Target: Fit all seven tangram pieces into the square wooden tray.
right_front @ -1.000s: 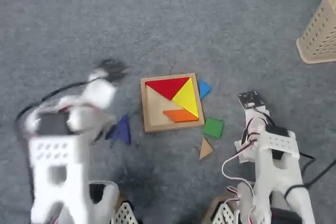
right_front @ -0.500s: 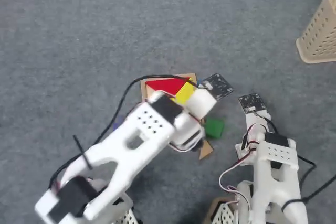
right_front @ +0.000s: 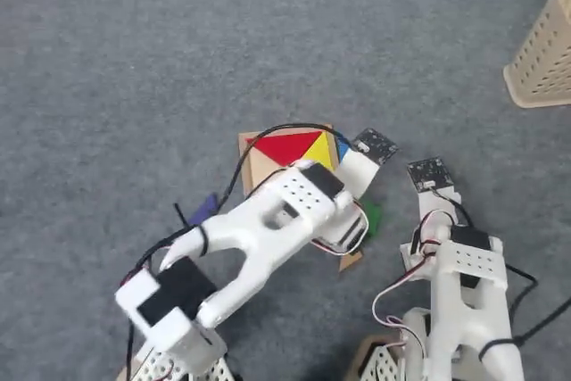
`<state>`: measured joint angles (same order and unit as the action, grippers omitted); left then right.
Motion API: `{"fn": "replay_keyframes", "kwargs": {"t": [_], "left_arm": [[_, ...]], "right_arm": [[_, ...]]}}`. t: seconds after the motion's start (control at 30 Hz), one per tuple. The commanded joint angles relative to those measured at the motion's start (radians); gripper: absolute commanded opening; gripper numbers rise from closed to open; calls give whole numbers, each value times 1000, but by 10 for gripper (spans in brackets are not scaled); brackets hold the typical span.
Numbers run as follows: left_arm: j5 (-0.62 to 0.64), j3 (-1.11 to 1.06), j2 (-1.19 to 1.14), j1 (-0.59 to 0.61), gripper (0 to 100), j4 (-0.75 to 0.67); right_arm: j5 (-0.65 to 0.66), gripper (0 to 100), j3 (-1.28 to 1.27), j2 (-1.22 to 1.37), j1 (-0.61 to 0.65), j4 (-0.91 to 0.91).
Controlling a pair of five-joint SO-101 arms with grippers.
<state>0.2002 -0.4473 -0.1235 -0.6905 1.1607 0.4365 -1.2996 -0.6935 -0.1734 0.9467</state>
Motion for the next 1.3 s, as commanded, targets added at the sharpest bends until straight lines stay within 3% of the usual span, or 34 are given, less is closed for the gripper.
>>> {"fn": "replay_keyframes", "kwargs": {"t": [0.0,0.2,0.5,0.77,1.27], "left_arm": [[25,82,-28,-48,243,-6],[25,94,-63,-133,243,-2],[25,119,-140,-132,242,15],[23,282,-281,-132,190,170],[-9,351,-376,-132,189,222]], "right_arm": [[-12,6,-2,-31,-13,-16],[-12,6,-2,-31,-15,-16],[-12,6,-2,-31,-15,-16],[-12,6,-2,-31,-16,-16],[-12,6,-2,-31,-16,-15]]}}
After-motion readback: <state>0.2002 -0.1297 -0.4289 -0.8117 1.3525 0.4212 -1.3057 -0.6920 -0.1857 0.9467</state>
